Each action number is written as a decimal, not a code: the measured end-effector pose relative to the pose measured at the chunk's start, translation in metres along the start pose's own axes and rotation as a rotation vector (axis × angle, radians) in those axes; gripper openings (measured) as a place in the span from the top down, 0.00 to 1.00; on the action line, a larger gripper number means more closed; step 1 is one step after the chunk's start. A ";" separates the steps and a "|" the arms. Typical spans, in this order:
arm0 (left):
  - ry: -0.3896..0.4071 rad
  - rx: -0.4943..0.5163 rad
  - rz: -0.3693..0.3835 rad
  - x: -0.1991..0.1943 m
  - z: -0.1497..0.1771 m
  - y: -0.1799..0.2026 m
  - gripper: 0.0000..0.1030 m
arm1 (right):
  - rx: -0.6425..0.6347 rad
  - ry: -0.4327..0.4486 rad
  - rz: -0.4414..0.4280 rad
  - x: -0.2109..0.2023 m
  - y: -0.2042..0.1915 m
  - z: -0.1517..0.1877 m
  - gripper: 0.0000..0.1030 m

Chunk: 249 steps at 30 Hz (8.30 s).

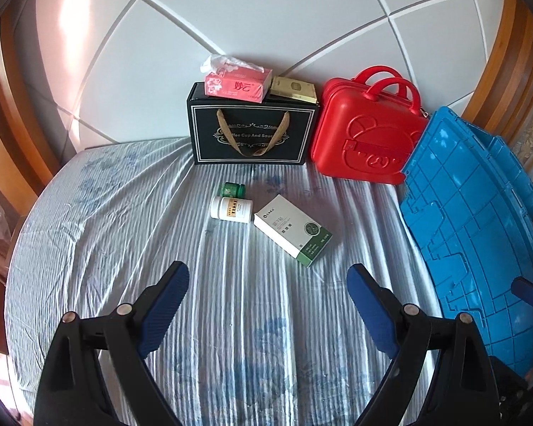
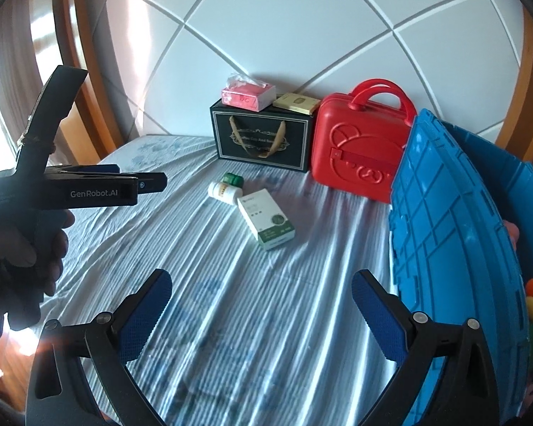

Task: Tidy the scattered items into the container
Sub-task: 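Move both tools back toward the medicine bottles and box on the bed, then grasp the white-green medicine box with the right tool, then grasp the white medicine bottle with the left tool while the right tool holds the box, then carry the white bottle in the left tool while the right tool carries the box to the crate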

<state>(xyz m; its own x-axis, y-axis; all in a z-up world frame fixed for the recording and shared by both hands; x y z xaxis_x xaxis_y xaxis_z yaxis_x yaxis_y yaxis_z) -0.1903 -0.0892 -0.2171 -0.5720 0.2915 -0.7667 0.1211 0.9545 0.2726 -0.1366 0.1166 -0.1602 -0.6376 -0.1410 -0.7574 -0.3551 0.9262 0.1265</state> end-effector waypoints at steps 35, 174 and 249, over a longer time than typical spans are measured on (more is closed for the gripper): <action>-0.106 0.031 0.003 0.247 -0.023 -0.109 0.12 | -0.272 -0.186 0.080 0.301 -0.054 -0.016 0.01; -0.118 0.073 -0.140 0.218 0.041 -0.104 0.56 | -0.098 -0.295 0.011 0.213 -0.069 0.069 0.26; 0.236 0.200 -0.166 -0.089 -0.028 0.167 0.56 | 0.040 0.147 -0.092 -0.085 0.085 -0.024 0.26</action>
<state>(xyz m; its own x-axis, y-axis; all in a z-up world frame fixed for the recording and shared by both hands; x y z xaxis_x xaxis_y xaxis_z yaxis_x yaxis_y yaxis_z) -0.1423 0.0424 -0.0871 -0.7665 0.1306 -0.6288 0.1536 0.9880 0.0180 -0.1292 0.1991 -0.0693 -0.6979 -0.2730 -0.6621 -0.3911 0.9198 0.0329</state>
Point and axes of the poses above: each gripper's, at about its wrist camera, not at the fingertips, and x roughly the way its jaws point, y to its right, z to its underside, the point moved 2 cm from there along x, roughly the way its jaws point, and after that the axes turned 11 degrees about z, right-handed, at the moved point
